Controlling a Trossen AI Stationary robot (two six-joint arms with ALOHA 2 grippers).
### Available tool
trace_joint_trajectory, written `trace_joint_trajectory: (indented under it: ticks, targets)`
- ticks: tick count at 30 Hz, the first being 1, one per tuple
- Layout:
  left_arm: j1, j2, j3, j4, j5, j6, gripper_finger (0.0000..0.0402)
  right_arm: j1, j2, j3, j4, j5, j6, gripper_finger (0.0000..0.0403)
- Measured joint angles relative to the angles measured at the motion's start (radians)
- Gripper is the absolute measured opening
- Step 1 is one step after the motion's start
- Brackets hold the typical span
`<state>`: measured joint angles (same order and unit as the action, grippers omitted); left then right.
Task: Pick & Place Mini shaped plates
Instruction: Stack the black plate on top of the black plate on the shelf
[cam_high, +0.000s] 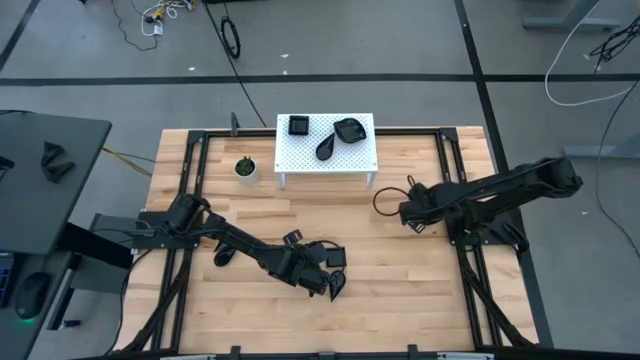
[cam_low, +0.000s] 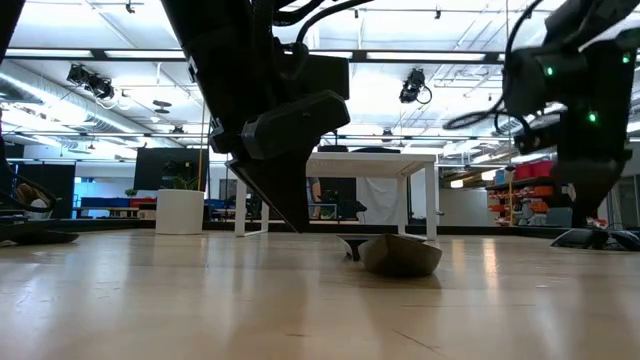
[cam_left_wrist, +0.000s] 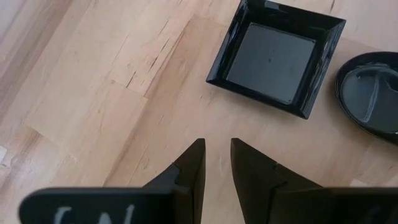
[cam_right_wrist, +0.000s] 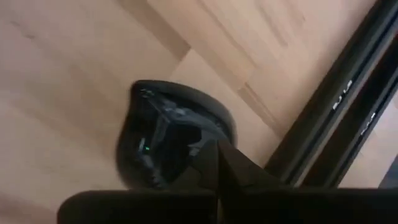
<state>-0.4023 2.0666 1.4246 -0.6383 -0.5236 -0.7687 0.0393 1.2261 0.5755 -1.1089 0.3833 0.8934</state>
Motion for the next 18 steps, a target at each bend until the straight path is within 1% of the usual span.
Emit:
trace_joint_trajectory:
  ticks: [4, 6, 11, 13, 16, 18]
  targets:
    - [0.0, 0.0, 0.0, 0.0, 0.0, 0.004, 0.008, -0.006, 0.043, -0.029, 0.003, -0.001, 0.007, 0.0]
    - [0.0, 0.0, 0.0, 0.0, 0.0, 0.006, 0.008, -0.004, 0.065, -0.031, 0.018, -0.021, 0.006, 0.0]
    - [0.0, 0.0, 0.0, 0.0, 0.0, 0.006, 0.008, 0.028, 0.087, -0.026, 0.124, -0.063, -0.048, 0.0]
    - [0.0, 0.0, 0.0, 0.0, 0.0, 0.006, 0.008, 0.048, 0.087, -0.004, 0.175, -0.108, -0.056, 0.0]
    - [0.0, 0.0, 0.0, 0.0, 0.0, 0.006, 0.008, 0.086, 0.087, 0.04, 0.235, -0.208, -0.062, 0.0]
    - [0.0, 0.0, 0.0, 0.0, 0.0, 0.005, 0.008, 0.113, 0.092, 0.074, 0.28, -0.234, -0.091, 0.0]
